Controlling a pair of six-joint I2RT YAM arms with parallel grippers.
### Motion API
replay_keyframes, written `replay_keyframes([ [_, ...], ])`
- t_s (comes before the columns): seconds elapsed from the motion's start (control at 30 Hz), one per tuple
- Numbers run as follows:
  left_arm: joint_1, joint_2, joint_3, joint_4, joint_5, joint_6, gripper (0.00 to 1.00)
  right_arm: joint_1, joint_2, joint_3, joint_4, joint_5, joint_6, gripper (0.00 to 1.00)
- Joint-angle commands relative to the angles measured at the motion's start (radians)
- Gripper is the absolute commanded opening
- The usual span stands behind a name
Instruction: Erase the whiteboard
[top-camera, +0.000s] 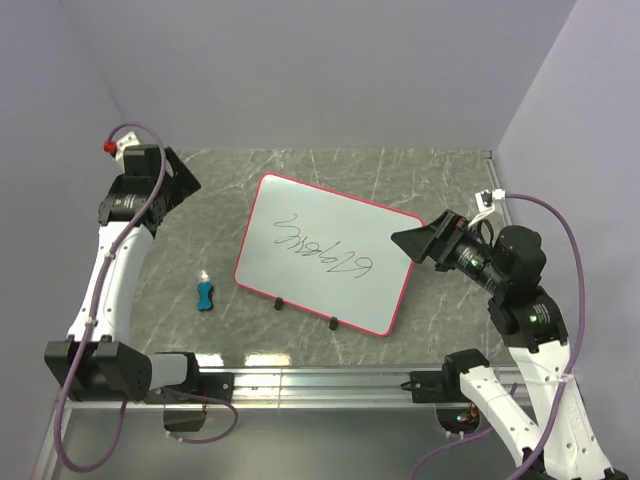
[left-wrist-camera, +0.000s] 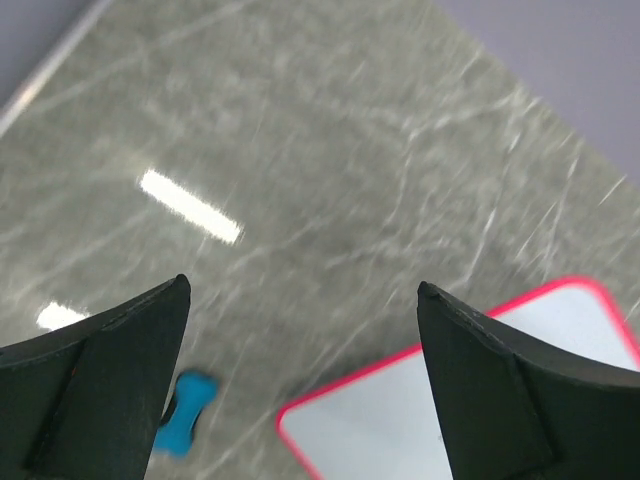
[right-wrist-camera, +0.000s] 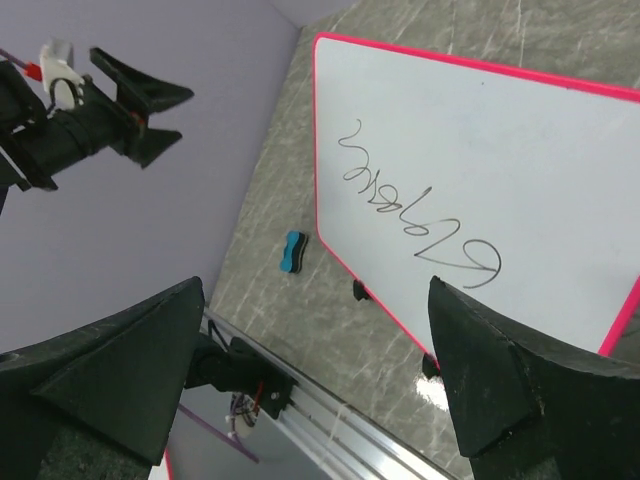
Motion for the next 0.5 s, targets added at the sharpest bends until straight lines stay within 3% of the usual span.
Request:
replay_keyframes([
  [0.0, 0.000, -0.059, -0.072, -0.193, 0.088, -0.036, 0.99, -0.005, -0.045, 0.033, -0.050, 0.010, 0.030, 1.00],
  [0.13, -0.001, -0.097, -0.224, -0.237, 0.165, -0.102, 0.99, -0.005, -0.076, 0.039, -0.133, 0.002, 0.004, 1.00],
  [0.3, 0.000, -0.192, -0.497, -0.132, 0.214, -0.166, 0.99, -0.005, -0.136, 0.032, -0.198, -0.014, -0.014, 1.00],
  [0.47, 0.000, -0.156, -0.496, -0.106, 0.196, -0.186, 0.99, -0.005, -0.198, 0.018, -0.267, -0.011, -0.026, 1.00],
])
